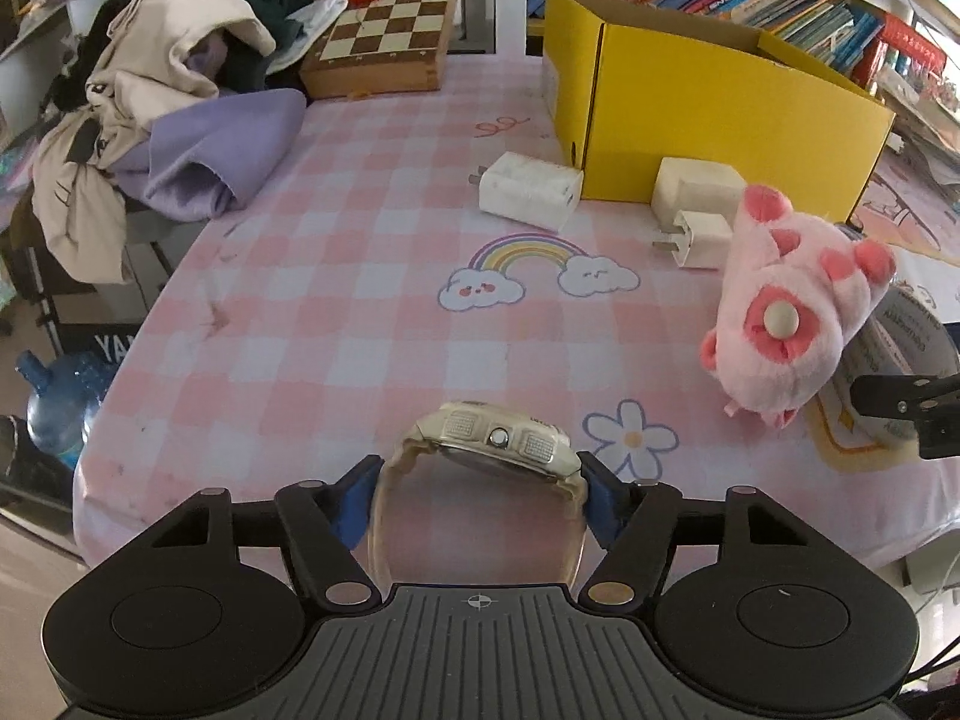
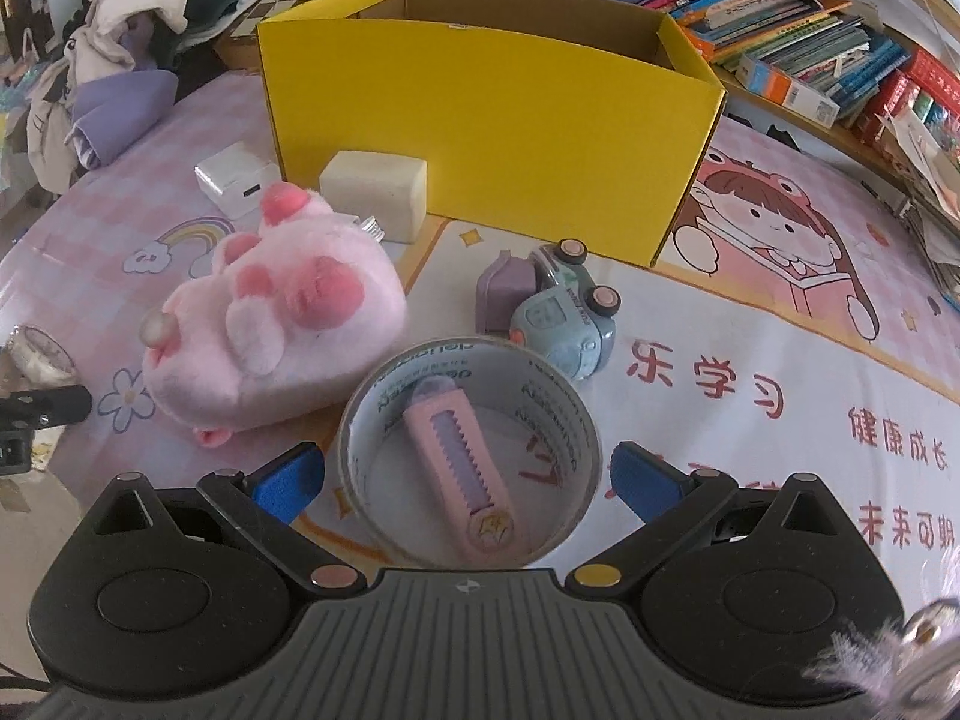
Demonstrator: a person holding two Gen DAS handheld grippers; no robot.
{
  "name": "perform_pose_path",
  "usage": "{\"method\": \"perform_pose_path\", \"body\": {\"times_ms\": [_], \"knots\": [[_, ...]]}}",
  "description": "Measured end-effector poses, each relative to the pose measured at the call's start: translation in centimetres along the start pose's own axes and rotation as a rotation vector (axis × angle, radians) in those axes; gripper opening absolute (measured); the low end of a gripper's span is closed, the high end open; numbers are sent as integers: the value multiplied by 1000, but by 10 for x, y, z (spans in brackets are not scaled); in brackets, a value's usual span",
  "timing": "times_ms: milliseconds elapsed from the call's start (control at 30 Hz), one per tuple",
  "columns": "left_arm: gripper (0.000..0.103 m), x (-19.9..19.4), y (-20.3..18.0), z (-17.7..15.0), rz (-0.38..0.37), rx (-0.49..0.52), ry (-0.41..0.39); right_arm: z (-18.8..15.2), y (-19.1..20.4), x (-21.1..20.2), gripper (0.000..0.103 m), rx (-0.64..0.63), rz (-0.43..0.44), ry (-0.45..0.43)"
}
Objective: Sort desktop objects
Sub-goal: 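Close left gripper on the white watch while right gripper grasps the clear tape roll, then lift the watch with left gripper while right gripper carries tape roll over yellow box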
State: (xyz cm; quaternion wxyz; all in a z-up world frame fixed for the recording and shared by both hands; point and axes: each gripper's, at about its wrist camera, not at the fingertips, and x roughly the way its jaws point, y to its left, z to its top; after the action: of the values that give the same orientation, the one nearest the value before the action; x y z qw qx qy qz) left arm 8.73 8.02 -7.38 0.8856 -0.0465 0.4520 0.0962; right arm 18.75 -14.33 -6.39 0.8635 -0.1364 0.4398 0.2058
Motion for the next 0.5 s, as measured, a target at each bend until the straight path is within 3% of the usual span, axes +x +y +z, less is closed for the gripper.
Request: {"method": "perform_pose_path", "body": {"times_ms": [33, 100, 233, 500], "knots": [[65, 0, 0, 0, -1, -4, -1, 0, 0, 1, 99, -1, 2, 3], [64, 0, 1, 1, -1, -12, -1, 1, -2, 2, 84, -1, 10, 7], [62, -2, 4, 3, -18, -43, -4, 0, -5, -3, 83, 12, 16, -19], [62, -20, -2, 13, -45, -33, -83, 0, -8, -25, 83, 22, 16, -97]]}}
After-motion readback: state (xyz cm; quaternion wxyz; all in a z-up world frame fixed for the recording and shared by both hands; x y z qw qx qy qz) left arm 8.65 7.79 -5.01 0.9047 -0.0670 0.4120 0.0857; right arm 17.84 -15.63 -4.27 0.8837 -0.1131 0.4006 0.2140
